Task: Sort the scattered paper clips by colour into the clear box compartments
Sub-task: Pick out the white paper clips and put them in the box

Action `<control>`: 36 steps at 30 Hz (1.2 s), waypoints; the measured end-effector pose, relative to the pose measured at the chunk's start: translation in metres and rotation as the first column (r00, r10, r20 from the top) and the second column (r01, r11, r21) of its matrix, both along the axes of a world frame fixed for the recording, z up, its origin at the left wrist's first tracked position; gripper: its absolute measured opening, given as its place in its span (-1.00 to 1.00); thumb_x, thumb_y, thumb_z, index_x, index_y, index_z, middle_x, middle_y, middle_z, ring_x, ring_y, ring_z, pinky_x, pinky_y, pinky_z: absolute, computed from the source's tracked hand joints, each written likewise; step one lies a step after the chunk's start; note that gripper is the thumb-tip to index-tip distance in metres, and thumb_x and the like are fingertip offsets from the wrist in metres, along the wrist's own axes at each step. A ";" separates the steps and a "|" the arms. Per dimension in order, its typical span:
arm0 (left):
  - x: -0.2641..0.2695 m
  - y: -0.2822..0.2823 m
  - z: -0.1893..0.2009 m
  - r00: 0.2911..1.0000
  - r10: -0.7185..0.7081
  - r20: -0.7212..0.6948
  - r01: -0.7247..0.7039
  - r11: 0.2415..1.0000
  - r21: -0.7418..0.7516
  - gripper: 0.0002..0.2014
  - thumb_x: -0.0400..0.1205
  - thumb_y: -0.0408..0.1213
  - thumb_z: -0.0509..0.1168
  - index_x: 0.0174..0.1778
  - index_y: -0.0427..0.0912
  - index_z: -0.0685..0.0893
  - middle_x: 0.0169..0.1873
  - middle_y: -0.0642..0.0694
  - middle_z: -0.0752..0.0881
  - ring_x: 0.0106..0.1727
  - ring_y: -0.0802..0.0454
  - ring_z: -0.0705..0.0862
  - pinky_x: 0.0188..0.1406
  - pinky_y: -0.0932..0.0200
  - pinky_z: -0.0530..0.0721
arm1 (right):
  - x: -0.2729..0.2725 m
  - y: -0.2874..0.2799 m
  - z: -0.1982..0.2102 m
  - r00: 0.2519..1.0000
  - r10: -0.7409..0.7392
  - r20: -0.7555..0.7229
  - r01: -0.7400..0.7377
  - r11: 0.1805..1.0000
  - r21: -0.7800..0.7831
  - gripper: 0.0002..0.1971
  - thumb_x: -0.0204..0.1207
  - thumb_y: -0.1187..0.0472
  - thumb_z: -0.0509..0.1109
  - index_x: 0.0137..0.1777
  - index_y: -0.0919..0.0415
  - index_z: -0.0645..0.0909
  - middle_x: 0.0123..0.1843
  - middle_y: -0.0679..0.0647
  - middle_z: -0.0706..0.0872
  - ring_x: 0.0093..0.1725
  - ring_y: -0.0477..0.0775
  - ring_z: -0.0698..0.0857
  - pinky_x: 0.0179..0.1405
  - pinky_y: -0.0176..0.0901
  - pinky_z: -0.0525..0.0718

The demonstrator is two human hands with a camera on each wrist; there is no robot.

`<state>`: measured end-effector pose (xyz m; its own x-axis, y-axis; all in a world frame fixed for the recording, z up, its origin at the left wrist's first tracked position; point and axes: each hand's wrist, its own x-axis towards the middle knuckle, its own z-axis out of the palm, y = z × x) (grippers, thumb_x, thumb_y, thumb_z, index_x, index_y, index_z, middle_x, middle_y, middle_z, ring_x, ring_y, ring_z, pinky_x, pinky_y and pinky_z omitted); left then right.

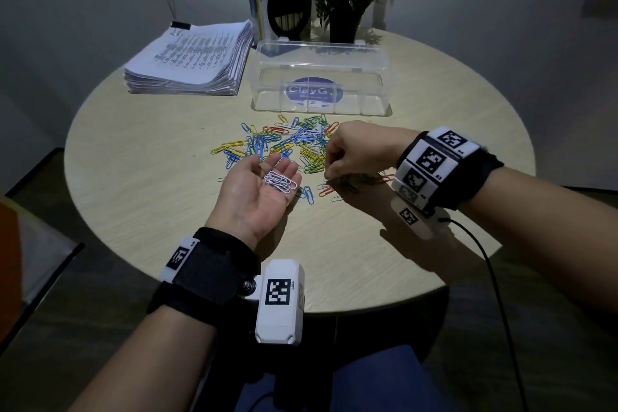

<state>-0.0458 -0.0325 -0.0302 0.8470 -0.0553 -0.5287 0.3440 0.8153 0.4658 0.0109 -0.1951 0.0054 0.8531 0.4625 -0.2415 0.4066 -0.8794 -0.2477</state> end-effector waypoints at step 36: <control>-0.005 -0.017 -0.003 0.996 -0.085 0.011 0.085 0.995 0.044 -0.64 0.76 -0.16 -0.01 -0.06 -0.34 0.58 -0.13 -0.28 0.63 0.02 -0.16 0.60 0.17 -0.03 0.51 | -0.003 -0.003 0.021 0.912 -0.004 -0.410 0.258 0.783 0.567 -0.84 0.47 0.54 0.41 -0.10 0.28 0.63 -0.25 0.16 0.69 -0.29 0.03 0.70 -0.23 -0.18 0.74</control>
<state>-0.0513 -0.0494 -0.0328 0.8470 -0.1049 -0.5212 0.4051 0.7623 0.5048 0.0074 -0.1979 0.0264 0.8207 0.5088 -0.2600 0.0653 -0.5356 -0.8419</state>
